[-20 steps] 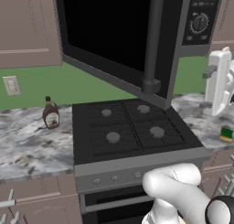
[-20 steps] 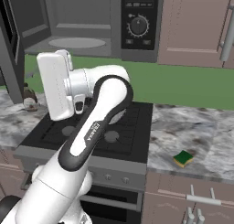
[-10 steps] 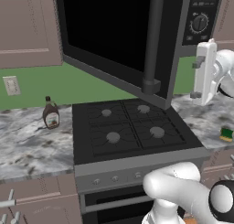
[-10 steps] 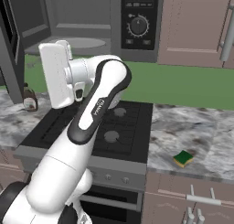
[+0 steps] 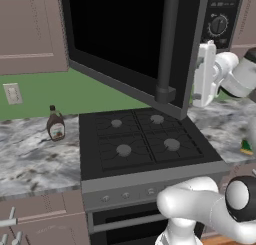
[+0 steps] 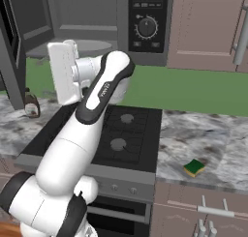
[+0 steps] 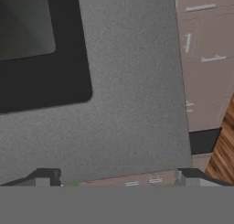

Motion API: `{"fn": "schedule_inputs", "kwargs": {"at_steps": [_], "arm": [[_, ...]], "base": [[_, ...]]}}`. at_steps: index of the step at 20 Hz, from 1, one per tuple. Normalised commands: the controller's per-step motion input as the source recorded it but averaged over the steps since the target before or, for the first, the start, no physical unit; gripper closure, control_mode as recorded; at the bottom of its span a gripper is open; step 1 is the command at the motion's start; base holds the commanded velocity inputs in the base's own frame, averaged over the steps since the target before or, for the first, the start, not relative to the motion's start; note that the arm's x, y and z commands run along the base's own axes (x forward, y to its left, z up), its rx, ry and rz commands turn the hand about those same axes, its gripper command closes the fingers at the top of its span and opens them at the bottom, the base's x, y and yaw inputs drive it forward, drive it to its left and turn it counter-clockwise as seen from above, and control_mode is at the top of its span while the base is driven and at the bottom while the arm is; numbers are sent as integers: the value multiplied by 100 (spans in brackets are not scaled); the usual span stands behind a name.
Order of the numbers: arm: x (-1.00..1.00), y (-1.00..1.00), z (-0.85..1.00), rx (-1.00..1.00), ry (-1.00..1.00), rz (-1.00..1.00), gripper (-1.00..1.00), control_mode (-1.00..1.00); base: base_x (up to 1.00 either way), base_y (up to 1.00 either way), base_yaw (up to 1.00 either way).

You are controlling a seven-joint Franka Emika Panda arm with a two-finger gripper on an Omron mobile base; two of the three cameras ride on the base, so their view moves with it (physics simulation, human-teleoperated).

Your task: Place the sponge inside the microwave to prepare for sanitizing.

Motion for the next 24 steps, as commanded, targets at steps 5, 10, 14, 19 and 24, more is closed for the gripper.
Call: {"fn": "schedule_inputs", "kwargs": {"at_steps": [5, 10, 14, 19, 24], "arm": [[14, 22, 0, 0, 0, -4, -100, -100], [0, 15, 0, -1, 0, -9, -100, -100], [0, 1, 0, -4, 0, -20, -100, -100], [2, 18, 0, -3, 0, -27, -100, -100], [15, 33, 0, 0, 4, -22, -100, -100]], "base": [[0, 0, 0], [0, 0, 0], [0, 0, 0], [0, 0, 0], [0, 0, 0]]}}
